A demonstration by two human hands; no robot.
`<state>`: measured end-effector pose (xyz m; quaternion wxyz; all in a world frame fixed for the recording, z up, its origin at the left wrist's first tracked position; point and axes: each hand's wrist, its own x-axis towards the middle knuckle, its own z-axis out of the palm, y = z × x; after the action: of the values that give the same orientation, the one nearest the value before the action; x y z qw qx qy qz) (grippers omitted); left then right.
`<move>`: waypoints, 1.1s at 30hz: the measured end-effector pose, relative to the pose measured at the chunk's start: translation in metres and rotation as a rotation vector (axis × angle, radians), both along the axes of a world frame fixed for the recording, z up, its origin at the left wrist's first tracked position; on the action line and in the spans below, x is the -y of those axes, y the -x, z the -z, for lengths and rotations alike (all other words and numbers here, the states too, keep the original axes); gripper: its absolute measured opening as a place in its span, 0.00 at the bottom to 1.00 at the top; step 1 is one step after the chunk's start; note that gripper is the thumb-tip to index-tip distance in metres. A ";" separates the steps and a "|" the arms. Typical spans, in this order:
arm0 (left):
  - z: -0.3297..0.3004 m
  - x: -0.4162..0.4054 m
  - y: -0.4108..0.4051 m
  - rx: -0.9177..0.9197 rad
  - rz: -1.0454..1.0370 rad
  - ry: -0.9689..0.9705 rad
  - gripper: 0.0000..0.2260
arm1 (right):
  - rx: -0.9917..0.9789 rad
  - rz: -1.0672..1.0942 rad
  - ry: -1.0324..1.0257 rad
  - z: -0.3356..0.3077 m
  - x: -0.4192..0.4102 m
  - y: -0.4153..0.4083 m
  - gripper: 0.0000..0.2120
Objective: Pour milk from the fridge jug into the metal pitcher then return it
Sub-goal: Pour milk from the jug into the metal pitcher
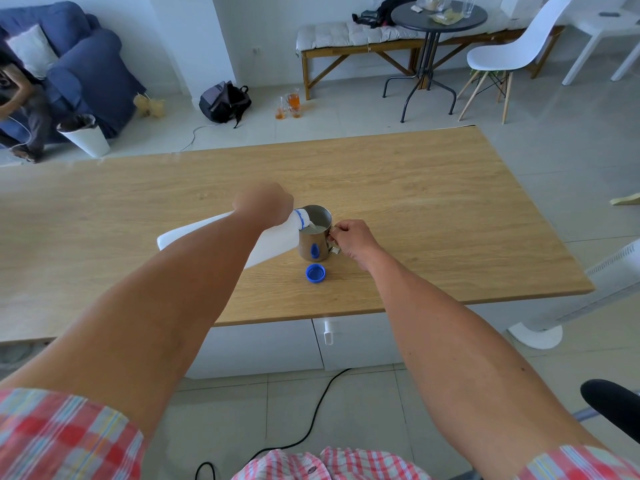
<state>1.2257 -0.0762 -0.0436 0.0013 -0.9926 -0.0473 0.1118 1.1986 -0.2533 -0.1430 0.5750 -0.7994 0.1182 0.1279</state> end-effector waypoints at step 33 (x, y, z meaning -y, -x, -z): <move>-0.004 0.002 0.001 -0.009 -0.009 0.002 0.11 | -0.001 0.004 -0.029 -0.002 0.001 0.001 0.12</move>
<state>1.2244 -0.0780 -0.0397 0.0002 -0.9919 -0.0515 0.1162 1.1979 -0.2539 -0.1414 0.5868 -0.7907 0.1181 0.1288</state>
